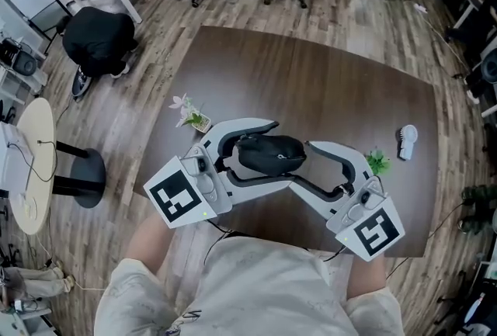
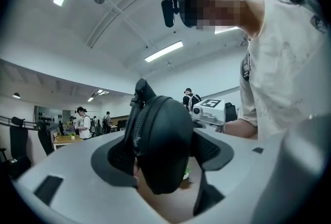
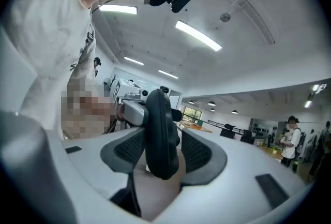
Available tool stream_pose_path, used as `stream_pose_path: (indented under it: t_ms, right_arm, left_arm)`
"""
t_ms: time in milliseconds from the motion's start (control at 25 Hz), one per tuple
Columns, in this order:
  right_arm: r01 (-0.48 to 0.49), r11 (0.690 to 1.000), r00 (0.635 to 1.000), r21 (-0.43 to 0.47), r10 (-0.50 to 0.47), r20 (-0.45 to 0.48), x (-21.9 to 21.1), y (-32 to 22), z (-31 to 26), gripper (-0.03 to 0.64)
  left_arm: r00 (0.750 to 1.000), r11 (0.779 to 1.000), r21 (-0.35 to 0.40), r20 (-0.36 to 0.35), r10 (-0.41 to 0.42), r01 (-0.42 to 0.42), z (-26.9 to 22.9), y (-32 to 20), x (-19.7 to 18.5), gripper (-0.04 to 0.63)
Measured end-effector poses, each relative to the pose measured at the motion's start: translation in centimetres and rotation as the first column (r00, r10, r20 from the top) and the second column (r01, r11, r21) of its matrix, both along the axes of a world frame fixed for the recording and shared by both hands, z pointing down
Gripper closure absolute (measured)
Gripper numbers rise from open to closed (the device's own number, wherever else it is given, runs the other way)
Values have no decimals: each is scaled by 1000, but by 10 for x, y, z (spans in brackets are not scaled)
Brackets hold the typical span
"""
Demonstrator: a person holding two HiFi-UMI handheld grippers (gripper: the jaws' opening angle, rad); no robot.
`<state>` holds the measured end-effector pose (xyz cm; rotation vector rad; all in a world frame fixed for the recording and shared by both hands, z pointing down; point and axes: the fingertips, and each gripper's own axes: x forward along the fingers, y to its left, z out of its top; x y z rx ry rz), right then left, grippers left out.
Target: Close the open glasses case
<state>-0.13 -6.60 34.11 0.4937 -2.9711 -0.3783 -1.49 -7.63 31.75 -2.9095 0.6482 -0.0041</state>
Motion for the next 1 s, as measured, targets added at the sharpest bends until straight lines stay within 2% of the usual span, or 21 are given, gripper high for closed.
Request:
stream_pose_path:
  t_ms: [80, 160, 200, 280, 360, 400, 480, 560, 640, 840, 1000]
  right_arm:
    - [60, 995, 998, -79, -61, -10, 0, 6, 2, 433]
    - [161, 973, 986, -167, -153, 58, 8, 14, -8, 442]
    - [221, 956, 972, -190, -201, 122, 12, 18, -19, 458]
    - [324, 924, 931, -204, -273, 243, 17, 26, -44, 516]
    - [371, 903, 905, -216, -300, 302, 17, 28, -55, 557]
    - [374, 898, 904, -230, -298, 307, 16, 24, -55, 563]
    - [367, 891, 911, -267, -287, 297, 14, 13, -47, 566]
    - [397, 861, 900, -319, -297, 318, 12, 6, -41, 558]
    - [448, 815, 877, -366, -323, 354, 10, 6, -40, 548]
    - [490, 753, 868, -439, -376, 324, -4, 8, -23, 478]
    - [473, 743, 881, -473, -396, 260, -12, 10, -7, 457]
  left_arm:
    - [998, 999, 39, 56, -22, 20, 3, 0, -1, 276]
    - [976, 983, 172, 196, -99, 65, 9, 1, -2, 279]
    - [955, 962, 265, 259, -143, 72, 10, 3, -1, 279]
    - [931, 914, 402, 308, -195, 58, 7, 8, 4, 279]
    - [924, 890, 453, 316, -214, 51, 6, 11, 6, 279]
    - [918, 878, 475, 324, -230, 52, 7, 11, 6, 279]
    - [888, 838, 544, 363, -283, 45, 10, 9, 5, 279]
    - [850, 790, 612, 408, -333, 16, 15, 9, 6, 279]
    - [826, 758, 652, 433, -359, -12, 19, 10, 7, 279]
    - [793, 718, 694, 463, -395, -47, 27, 9, 4, 281]
    - [750, 677, 729, 504, -428, -103, 40, 7, 2, 281]
